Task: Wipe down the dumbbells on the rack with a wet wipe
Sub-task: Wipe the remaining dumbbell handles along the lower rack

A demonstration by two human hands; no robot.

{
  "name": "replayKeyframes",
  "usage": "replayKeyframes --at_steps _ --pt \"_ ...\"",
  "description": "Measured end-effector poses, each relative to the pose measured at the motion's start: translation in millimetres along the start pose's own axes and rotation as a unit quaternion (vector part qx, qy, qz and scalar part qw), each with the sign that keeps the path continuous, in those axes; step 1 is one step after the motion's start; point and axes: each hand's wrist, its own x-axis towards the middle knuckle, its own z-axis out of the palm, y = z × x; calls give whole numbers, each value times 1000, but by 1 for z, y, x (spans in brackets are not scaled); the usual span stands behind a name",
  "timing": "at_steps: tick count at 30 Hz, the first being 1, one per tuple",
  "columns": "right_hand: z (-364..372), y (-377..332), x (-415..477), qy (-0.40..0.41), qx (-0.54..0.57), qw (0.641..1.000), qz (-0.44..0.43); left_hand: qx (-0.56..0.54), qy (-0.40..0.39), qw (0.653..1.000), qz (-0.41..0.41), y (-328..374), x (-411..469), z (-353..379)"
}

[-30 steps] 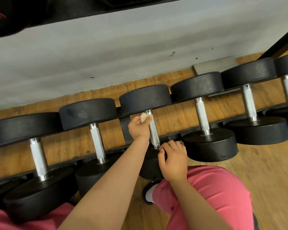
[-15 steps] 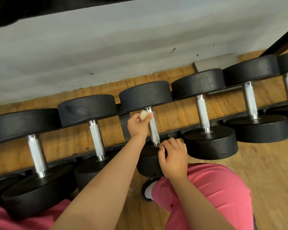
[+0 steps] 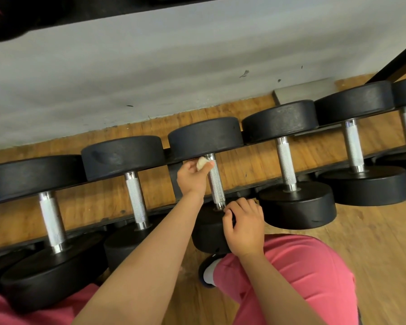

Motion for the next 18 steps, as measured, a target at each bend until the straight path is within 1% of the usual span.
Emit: replayKeyframes --at_steps 2,4,6,10,12,16,18 --pt "0 0 0 1 -4 1000 -3 -31 5 999 -38 6 0 2" --pt "1 2 0 2 -6 1000 -2 -91 35 991 -96 5 -1 2" --pt "1 1 0 3 -5 1000 1 -125 51 984 -118 2 -2 -1" --pt "0 1 0 8 -12 1000 -11 -128 -10 985 -111 6 -2 5" --pt "0 0 1 9 -13 1000 -10 -122 -3 986 -109 11 -1 9" --pt "0 0 1 4 -10 1000 -7 -78 48 993 -73 7 -1 -2" --pt "0 1 0 0 -7 1000 -6 -47 36 997 -47 1 -6 -10"
